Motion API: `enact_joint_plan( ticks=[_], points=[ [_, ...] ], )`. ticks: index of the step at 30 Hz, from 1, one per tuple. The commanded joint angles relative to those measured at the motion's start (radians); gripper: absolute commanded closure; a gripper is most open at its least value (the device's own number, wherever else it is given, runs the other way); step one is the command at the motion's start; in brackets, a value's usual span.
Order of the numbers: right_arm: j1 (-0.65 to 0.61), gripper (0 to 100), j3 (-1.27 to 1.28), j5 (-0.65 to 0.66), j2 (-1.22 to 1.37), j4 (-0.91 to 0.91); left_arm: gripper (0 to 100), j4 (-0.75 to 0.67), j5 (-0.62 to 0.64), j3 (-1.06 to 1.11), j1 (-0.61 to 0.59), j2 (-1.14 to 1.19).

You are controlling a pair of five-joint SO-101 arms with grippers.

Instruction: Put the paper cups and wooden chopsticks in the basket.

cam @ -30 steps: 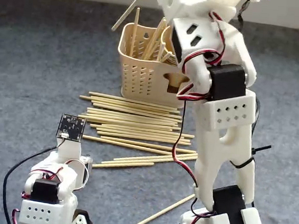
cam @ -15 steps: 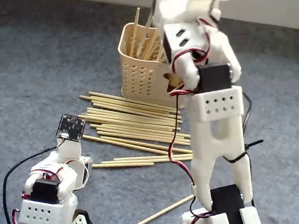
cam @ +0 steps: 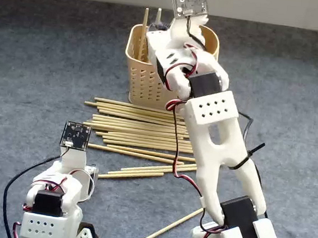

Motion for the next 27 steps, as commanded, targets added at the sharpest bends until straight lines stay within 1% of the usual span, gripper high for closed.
enact_joint_plan(
  ticks=[1,3,4,8,12,17,20,27],
  points=[
    [-0.008,88.1,-0.001,0.009,-0.018,-0.008,86,0.005,-0.006,0.021,-0.004,-0.004],
    [-0.010,82.4,-0.001,0.009,-0.018,0.033,86,0.005,-0.006,0.021,-0.004,-0.004],
    [-0.013,81.1,-0.002,0.008,-0.019,0.054,86,0.005,-0.006,0.021,-0.004,-0.004],
    [-0.035,81.0,-0.027,0.008,-0.030,0.205,86,0.005,-0.006,0.021,-0.004,-0.004],
    [-0.053,81.0,-0.093,0.008,-0.131,0.358,86,0.005,-0.006,0.021,-0.004,-0.004],
    [-0.054,81.0,-0.041,0.008,-0.263,0.522,86,0.005,-0.006,0.021,-0.004,-0.004],
    [-0.053,81.0,0.024,0.008,-0.335,0.567,86,0.005,-0.006,0.021,-0.004,-0.004],
    [-0.051,81.0,0.111,0.008,-0.481,0.573,86,0.005,-0.006,0.021,-0.004,-0.004]
  ],
)
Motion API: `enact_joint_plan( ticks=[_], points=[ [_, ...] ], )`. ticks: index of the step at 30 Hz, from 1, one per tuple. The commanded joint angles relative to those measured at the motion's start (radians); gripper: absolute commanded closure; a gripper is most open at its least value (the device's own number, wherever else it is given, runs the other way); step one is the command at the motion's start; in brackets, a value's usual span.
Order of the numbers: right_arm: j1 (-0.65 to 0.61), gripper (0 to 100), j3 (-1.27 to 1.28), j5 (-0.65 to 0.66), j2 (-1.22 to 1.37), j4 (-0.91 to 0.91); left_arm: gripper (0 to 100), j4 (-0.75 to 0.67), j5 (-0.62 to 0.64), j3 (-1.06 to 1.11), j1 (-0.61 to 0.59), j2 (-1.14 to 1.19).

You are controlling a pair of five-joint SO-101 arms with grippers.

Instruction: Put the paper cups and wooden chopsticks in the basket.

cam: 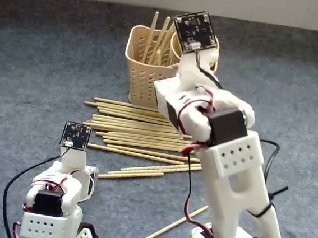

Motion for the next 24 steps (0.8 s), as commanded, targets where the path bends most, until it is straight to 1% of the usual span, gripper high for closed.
enact_joint_plan(
  ticks=[1,3,8,14,24],
  points=[
    [-0.008,81.0,-0.002,0.006,-0.120,0.012,86,0.005,-0.006,0.021,-0.004,-0.004],
    [-0.010,81.0,0.010,0.006,-0.173,0.025,86,0.005,-0.006,0.021,-0.004,-0.004],
    [-0.007,81.0,0.128,-0.002,-0.262,0.157,86,0.005,-0.006,0.021,-0.004,-0.004],
    [0.007,81.0,0.346,-0.172,-0.335,0.265,86,0.005,-0.006,0.021,-0.004,-0.004],
    [0.007,81.0,0.716,-0.351,-0.452,0.266,86,0.005,-0.006,0.021,-0.004,-0.004]
  ],
)
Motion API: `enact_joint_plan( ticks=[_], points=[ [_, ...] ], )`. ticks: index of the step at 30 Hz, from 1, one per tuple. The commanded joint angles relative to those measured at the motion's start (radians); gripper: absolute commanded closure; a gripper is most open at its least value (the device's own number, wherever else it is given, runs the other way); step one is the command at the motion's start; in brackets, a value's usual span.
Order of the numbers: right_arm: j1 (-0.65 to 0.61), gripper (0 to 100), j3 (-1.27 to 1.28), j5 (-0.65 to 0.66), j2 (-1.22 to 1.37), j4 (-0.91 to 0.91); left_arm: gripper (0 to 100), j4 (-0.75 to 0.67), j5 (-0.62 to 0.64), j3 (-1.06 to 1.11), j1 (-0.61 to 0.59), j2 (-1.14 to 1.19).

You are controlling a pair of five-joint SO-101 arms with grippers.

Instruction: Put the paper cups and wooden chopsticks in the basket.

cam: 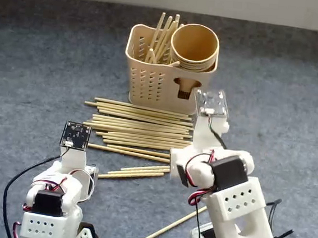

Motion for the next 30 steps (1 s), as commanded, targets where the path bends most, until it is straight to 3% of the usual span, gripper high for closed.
enact_joint_plan(
  ticks=[1,9,17,30],
  points=[
    [0.008,81.0,0.085,-0.074,-0.047,0.004,86,0.005,-0.006,0.021,-0.004,-0.004],
    [0.008,81.0,0.278,-0.193,-0.041,0.002,86,0.005,-0.006,0.021,-0.004,-0.004],
    [0.007,81.0,0.343,-0.229,-0.018,-0.065,86,0.005,-0.006,0.021,-0.004,-0.004],
    [0.007,81.0,0.286,-0.293,0.426,-0.099,86,0.005,-0.006,0.021,-0.004,-0.004]
  ],
)
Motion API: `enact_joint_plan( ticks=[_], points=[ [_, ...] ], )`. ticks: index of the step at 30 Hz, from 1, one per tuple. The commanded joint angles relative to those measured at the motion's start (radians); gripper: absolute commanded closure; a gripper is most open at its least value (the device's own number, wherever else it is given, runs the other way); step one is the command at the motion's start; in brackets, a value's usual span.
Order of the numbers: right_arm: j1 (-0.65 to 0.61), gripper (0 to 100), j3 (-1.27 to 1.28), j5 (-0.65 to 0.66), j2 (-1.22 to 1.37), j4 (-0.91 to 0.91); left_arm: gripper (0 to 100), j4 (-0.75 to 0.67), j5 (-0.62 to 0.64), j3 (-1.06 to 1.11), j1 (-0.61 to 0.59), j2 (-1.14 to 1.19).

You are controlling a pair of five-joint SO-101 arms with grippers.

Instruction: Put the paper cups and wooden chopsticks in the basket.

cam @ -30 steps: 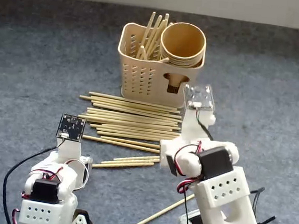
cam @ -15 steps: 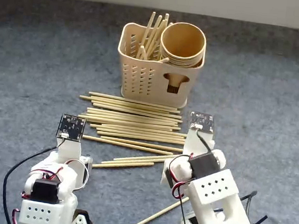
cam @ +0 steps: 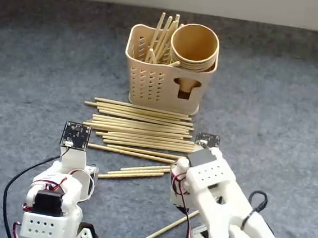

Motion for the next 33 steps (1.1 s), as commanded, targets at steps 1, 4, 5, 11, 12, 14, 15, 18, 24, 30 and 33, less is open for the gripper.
enact_joint_plan(
  ticks=[1,4,5,11,12,14,15,18,24,30,33],
  points=[
    [0.007,81.0,-0.059,-0.026,0.096,-0.058,86,0.005,-0.006,0.021,-0.004,-0.004],
    [0.007,81.0,-0.059,-0.026,0.170,-0.137,86,0.005,-0.006,0.021,-0.004,-0.004],
    [0.007,81.0,-0.059,-0.026,0.193,-0.163,86,0.005,-0.006,0.021,-0.004,-0.004],
    [0.007,81.0,-0.062,-0.026,0.294,-0.286,86,0.005,-0.006,0.021,-0.004,-0.004],
    [0.007,81.0,-0.064,-0.026,0.300,-0.288,86,0.005,-0.006,0.021,-0.004,-0.004],
    [0.007,81.1,-0.067,-0.026,0.292,-0.286,86,0.005,-0.006,0.021,-0.004,-0.004],
    [0.007,81.1,-0.067,-0.026,0.280,-0.285,86,0.005,-0.006,0.021,-0.004,-0.004],
    [0.007,81.1,-0.067,-0.026,0.234,-0.251,86,0.005,-0.006,0.021,-0.004,-0.004],
    [0.007,95.5,-0.059,-0.026,0.174,-0.246,86,0.005,-0.006,0.021,-0.004,-0.004],
    [0.008,98.7,-0.067,-0.026,0.171,-0.246,86,0.005,-0.006,0.021,-0.004,-0.004],
    [0.008,98.7,-0.067,-0.026,0.166,-0.245,86,0.005,-0.006,0.021,-0.004,-0.004]
  ],
)
